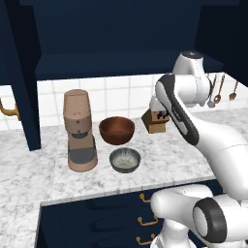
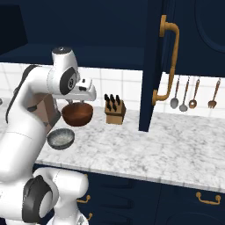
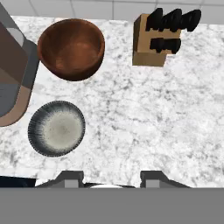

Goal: Pick up the bowls on the counter and stack them on top of one another in the open cabinet. Place the smaller bowl on top of the larger bowl.

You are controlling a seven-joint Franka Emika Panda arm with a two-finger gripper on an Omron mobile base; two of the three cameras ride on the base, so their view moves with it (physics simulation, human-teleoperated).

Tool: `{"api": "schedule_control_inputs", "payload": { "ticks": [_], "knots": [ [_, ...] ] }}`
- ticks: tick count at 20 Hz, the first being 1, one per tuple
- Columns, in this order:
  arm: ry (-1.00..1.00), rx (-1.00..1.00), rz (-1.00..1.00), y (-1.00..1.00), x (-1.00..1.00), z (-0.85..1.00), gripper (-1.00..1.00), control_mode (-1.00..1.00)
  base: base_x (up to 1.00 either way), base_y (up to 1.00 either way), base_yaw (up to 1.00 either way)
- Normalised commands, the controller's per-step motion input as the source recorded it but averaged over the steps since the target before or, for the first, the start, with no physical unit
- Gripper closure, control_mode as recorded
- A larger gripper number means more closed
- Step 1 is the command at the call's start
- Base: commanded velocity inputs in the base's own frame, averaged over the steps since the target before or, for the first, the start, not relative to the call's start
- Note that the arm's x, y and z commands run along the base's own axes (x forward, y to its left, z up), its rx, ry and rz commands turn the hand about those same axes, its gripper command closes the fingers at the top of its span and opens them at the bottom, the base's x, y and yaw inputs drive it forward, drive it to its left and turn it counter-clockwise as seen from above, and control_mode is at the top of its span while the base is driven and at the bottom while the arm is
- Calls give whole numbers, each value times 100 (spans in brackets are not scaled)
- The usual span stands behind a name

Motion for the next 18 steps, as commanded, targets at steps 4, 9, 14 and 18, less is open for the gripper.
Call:
{"api": "schedule_control_inputs", "payload": {
  "ticks": [4, 9, 14, 18],
  "knots": [
    [1, 0, 0, 3, -27, -4, -100, -100, 0, 0, 0],
    [25, 0, -2, 10, -15, -67, -100, -100, 0, 0, 0],
    [28, 8, -4, 50, 3, -100, -100, -100, 0, 0, 0],
    [25, 21, -5, 54, 50, -100, -100, -100, 0, 0, 0]
  ]
}}
